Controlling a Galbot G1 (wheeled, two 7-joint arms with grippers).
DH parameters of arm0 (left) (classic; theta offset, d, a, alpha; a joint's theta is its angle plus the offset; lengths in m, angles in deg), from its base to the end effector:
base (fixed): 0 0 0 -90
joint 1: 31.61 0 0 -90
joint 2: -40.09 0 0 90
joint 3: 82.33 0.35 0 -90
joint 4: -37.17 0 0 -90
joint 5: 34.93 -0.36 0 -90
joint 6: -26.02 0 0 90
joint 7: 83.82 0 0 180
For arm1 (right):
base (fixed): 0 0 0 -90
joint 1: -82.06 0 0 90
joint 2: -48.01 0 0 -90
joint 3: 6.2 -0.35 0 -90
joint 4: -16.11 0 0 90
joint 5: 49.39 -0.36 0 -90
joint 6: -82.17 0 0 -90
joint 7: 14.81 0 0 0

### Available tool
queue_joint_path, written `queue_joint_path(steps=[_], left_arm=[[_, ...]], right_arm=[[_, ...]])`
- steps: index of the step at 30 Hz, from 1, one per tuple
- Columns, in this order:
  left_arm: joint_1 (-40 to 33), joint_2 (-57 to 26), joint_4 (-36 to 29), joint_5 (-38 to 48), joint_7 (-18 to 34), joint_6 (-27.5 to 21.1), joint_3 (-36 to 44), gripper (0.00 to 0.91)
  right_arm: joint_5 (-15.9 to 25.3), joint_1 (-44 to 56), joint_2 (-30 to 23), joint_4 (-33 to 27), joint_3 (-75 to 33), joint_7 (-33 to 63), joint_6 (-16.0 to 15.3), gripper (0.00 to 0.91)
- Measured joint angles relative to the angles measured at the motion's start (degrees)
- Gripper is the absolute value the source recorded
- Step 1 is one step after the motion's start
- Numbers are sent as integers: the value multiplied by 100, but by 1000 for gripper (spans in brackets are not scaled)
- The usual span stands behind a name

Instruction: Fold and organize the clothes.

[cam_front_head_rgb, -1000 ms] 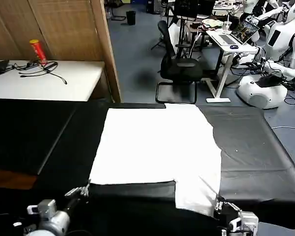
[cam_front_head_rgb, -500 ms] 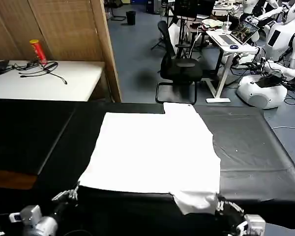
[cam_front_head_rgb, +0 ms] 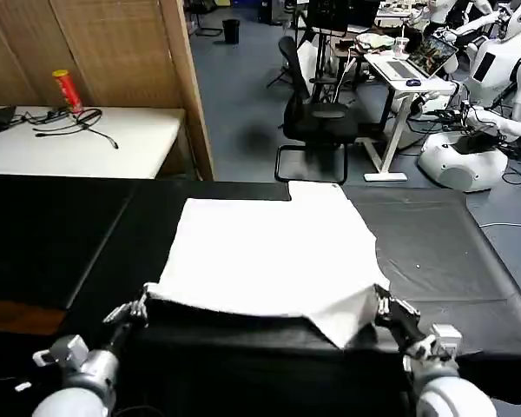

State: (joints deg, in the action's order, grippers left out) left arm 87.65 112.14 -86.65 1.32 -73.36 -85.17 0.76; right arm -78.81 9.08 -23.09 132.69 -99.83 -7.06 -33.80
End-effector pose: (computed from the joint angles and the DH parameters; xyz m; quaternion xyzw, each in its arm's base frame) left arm 0.1949 0.0803 -0.2596 0.0181 -0.9793 0.1261 0.1576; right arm 0.2568 -0.0805 -0.2586 0.0055 -0.9860 -0.0663 0.1532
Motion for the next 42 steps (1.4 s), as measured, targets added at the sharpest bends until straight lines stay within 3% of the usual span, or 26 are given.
queue_joint_path(steps=[15, 19, 20, 21, 22, 27, 33, 42], left_arm=[[-1001, -234, 1046, -154, -90, 24, 382, 0], [-1180, -273, 1272, -156, -137, 29, 444, 0], [-1218, -274, 1315, -159, -149, 30, 458, 20], [-1269, -268, 1376, -163, -163, 29, 471, 478], [-1316, -255, 1429, -180, -167, 26, 478, 878], [-1410, -193, 1551, -317, -224, 47, 483, 878], [-1329, -184, 1551, -439, -215, 53, 446, 878], [-958, -205, 1248, -442, -292, -61, 349, 878]], right_arm=[[106, -952, -17, -1206, 370, -108, 37, 20], [-55, -1083, -44, -1391, 435, -293, 149, 29], [-86, -1093, -46, -1407, 439, -328, 168, 878], [-103, -1092, -47, -1410, 432, -388, 203, 878], [-108, -1076, -46, -1409, 411, -440, 232, 878], [-86, -924, 47, -1227, 287, -567, 240, 878], [50, -494, 247, -655, 81, -568, 3, 878], [269, 332, 358, -225, -181, -611, -119, 878]])
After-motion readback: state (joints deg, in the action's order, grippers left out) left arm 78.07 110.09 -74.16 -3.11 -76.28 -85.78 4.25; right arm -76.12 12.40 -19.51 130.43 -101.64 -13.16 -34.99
